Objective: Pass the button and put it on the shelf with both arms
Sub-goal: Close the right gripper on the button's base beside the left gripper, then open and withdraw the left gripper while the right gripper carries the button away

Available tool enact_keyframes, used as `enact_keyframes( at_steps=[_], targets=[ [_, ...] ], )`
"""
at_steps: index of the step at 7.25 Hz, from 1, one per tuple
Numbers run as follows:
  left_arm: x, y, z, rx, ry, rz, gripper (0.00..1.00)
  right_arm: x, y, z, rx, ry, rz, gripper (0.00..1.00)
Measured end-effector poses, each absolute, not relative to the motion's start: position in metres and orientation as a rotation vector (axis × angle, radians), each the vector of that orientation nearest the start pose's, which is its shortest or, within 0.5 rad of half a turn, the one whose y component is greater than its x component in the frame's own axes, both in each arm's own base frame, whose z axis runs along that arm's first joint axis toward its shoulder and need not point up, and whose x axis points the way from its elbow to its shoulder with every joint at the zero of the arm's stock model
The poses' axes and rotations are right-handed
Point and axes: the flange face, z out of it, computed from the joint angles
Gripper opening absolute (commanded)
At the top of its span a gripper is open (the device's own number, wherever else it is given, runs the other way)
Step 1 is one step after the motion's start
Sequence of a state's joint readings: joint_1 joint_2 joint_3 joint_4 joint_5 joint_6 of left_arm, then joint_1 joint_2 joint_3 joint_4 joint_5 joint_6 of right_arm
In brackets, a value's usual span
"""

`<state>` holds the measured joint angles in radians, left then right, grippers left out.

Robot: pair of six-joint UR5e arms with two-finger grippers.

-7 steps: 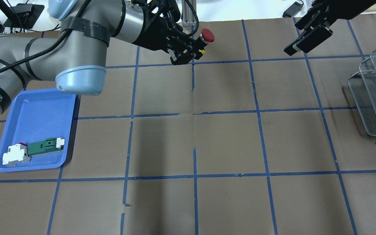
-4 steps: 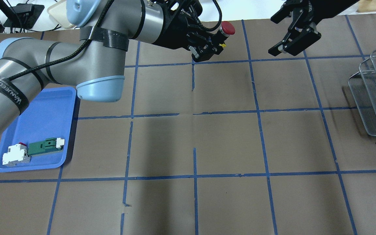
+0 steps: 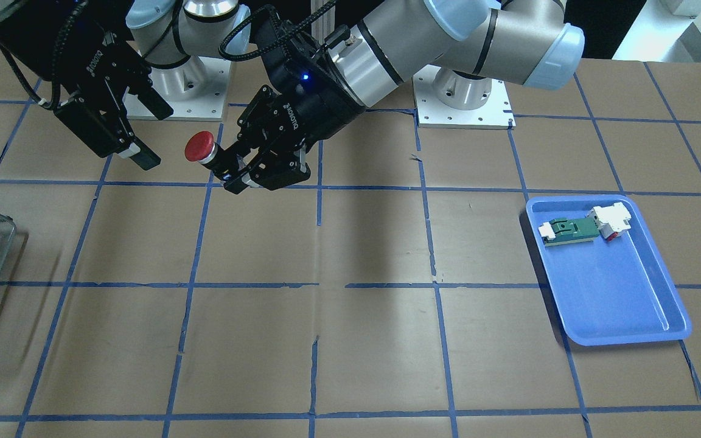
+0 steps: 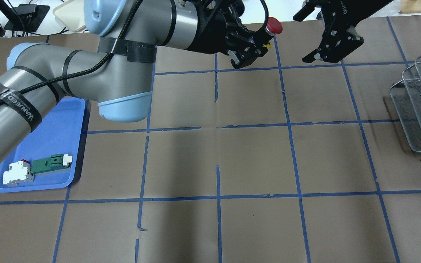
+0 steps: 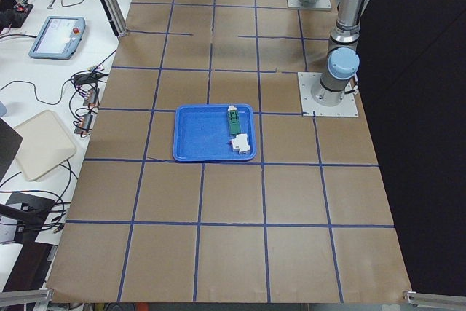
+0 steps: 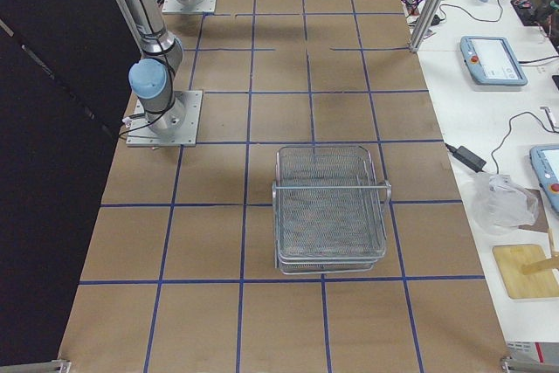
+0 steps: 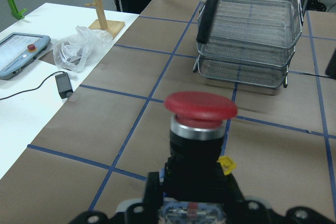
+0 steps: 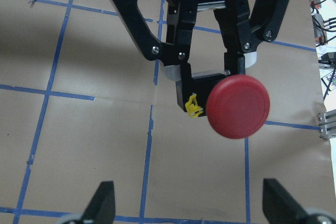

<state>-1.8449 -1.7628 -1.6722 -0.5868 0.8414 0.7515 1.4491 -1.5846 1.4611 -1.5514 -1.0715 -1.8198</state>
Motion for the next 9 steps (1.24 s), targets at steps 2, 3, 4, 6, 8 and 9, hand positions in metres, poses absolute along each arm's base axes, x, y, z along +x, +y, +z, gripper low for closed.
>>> enact_keyframes(
  at_steps=[2, 3, 4, 6, 8, 9],
  targets=[
    [-0.359, -0.499, 0.477, -1.487, -1.885, 1.104, 0.00, 0.122, -0.512, 0.576, -2.195, 1.832, -0.699, 0.98],
    [-0.364, -0.496, 0.478, -1.502, -1.862, 1.138, 0.00, 0.126, -0.514, 0.581, -2.198, 1.822, -0.698, 0.98],
    [-0.367, -0.492, 0.479, -1.514, -1.847, 1.161, 0.00, 0.134, -0.514, 0.582, -2.205, 1.806, -0.694, 0.98],
    [-0.369, -0.488, 0.480, -1.521, -1.842, 1.174, 0.00, 0.147, -0.513, 0.581, -2.222, 1.782, -0.676, 0.82],
    [-0.369, -0.484, 0.485, -1.514, -1.841, 1.180, 0.00, 0.147, -0.514, 0.579, -2.228, 1.782, -0.665, 0.35],
    [-0.369, -0.485, 0.484, -1.510, -1.844, 1.175, 0.00, 0.146, -0.514, 0.579, -2.232, 1.780, -0.665, 0.33]
  ],
)
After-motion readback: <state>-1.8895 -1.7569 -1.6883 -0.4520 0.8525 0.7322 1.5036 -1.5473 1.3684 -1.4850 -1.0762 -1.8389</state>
